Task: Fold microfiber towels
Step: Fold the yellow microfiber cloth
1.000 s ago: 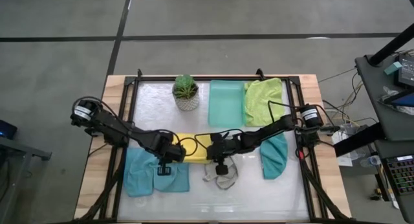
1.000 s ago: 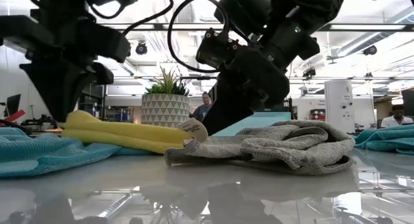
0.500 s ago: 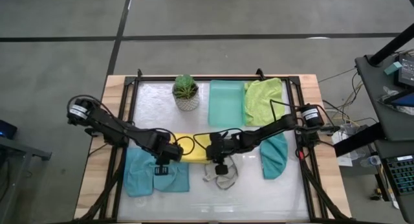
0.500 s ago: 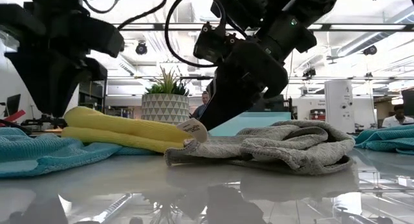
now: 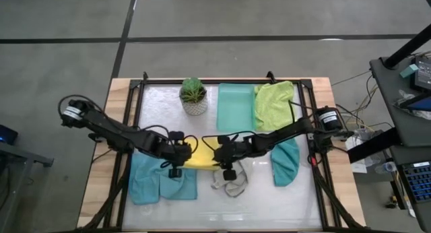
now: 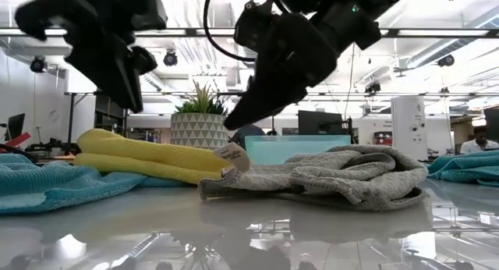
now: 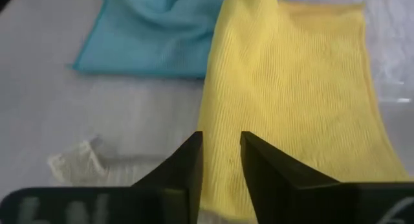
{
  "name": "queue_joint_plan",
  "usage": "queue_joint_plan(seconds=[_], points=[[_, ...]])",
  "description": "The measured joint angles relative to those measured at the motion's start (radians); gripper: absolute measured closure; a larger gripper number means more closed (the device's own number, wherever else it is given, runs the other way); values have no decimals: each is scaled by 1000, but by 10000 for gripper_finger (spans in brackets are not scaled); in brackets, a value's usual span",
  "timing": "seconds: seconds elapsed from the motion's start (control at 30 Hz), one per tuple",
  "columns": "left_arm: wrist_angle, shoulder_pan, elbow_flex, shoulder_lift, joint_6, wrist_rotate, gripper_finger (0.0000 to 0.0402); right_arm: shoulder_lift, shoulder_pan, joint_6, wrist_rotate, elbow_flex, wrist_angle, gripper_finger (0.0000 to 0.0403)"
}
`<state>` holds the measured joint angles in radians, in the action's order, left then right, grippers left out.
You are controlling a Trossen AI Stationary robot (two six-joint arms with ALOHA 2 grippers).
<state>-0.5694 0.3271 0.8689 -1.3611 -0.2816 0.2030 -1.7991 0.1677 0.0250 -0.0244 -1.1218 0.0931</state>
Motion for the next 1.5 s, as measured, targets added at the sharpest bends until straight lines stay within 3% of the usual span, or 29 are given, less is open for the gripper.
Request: queue_joint_plan(seconds=[0.17,0.3,0.5,0.7,0.93,1.07,1.27,1.5], points=[[29,0,-67,-37,-44,-22,383,-52,-5,0,1,10,71,359],[27,0,-94,-54,-104,-115,398,-86,-5,0,-2,14,67,390],[36,3,-108,-89,-107,-260,396,-84,-7,1,-3,15,-37,394],[23,1,-108,-95,-105,-270,396,-53,-7,-1,-3,14,-71,394],[-150,-2,-70,-24,-92,-270,395,13,-15,-11,-1,14,-141,394],[-141,-13,-68,18,-25,-186,395,22,-32,-33,83,14,-132,394],[-57,-57,-92,12,88,150,395,14,-71,-54,202,15,-66,394],[118,-132,-184,-46,137,196,395,-23,-93,-69,210,20,25,394]])
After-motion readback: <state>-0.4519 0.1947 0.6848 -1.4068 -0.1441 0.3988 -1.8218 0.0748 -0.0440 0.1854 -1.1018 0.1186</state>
